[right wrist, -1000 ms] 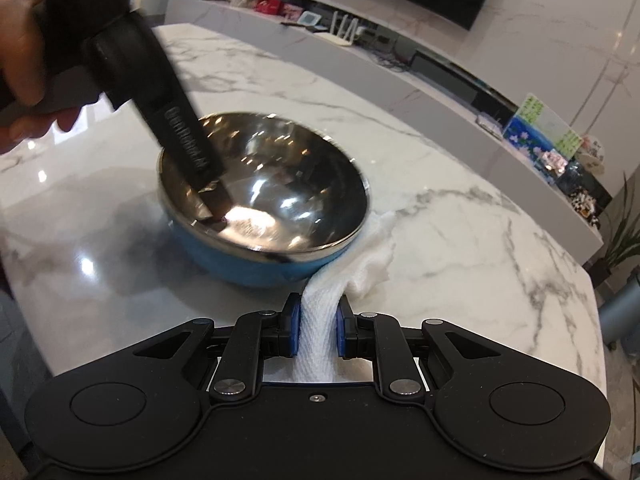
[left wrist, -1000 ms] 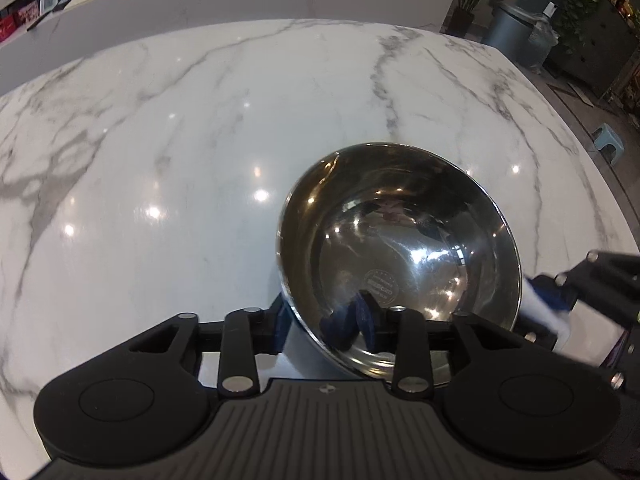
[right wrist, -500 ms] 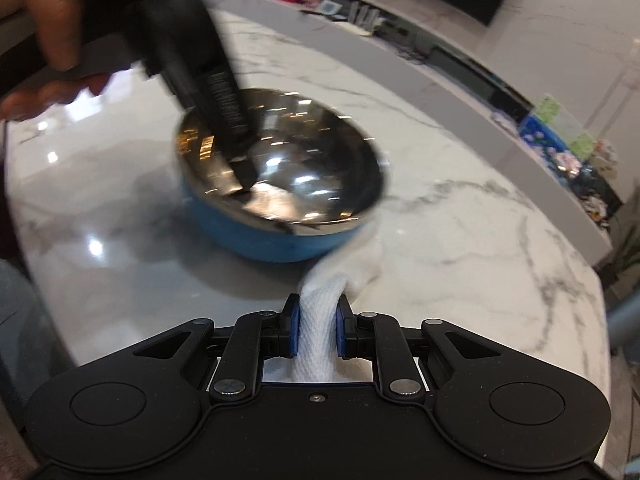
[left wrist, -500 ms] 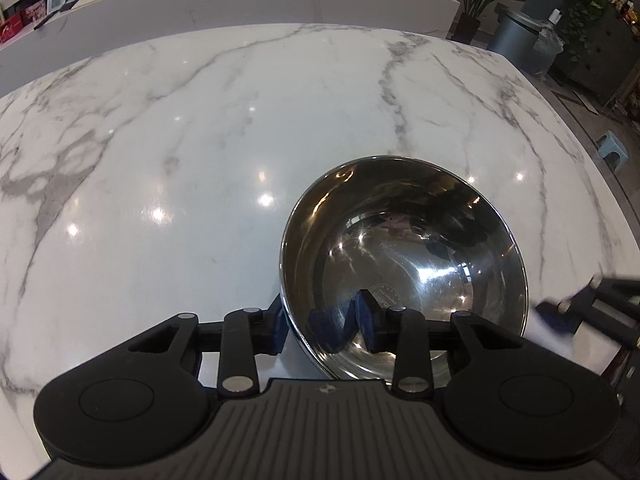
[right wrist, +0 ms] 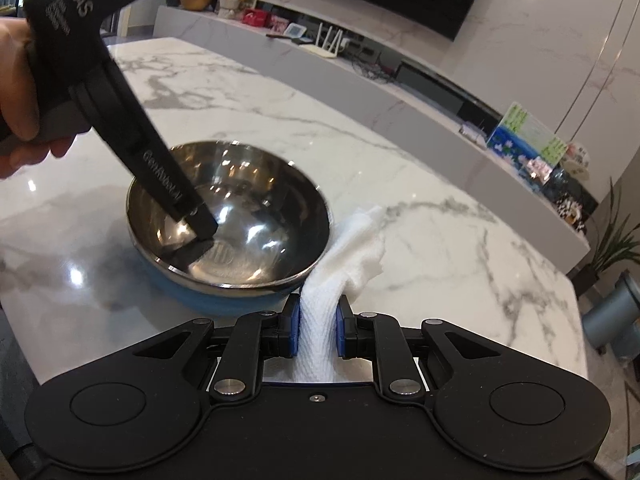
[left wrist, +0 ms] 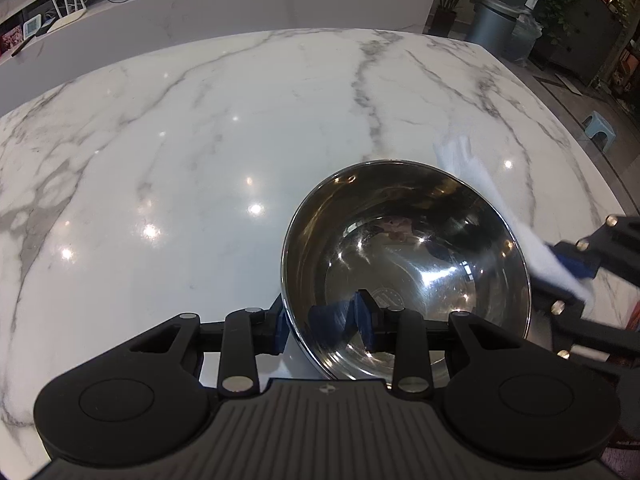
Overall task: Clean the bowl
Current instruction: 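Keep the bowl gripped with the left gripper while the right gripper rubs the cloth around its side, then open the left gripper and release the bowl rim, lifting away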
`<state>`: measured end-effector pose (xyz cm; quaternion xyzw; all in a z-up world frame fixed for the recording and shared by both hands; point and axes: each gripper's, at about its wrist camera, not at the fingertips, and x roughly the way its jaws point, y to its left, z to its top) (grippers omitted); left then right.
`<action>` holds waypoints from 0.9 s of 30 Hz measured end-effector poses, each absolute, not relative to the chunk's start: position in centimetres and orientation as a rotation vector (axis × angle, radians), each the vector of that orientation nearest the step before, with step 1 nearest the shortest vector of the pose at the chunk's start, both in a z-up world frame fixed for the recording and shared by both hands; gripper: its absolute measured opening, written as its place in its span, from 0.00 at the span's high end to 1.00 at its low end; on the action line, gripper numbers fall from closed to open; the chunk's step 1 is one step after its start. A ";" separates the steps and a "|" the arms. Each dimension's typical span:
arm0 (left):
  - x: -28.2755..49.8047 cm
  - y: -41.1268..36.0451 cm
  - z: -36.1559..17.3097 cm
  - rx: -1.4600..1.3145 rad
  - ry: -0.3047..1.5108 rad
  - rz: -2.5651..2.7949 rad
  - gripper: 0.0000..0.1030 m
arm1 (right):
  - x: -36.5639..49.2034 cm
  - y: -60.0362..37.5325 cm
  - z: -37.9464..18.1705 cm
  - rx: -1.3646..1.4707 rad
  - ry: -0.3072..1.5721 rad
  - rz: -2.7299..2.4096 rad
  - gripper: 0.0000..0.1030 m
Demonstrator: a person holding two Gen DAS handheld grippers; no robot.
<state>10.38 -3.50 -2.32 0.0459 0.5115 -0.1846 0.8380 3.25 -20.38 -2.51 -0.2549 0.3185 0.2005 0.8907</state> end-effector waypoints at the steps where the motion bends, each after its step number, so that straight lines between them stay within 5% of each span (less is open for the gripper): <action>1: 10.4 -3.5 -2.3 0.096 1.082 -0.389 0.70 | 3.2 -20.2 -2.6 -0.529 0.669 0.419 0.85; 27: 9.2 -1.9 0.0 -0.004 0.983 -0.317 0.68 | 3.4 -22.5 -4.0 -0.383 0.766 0.225 0.85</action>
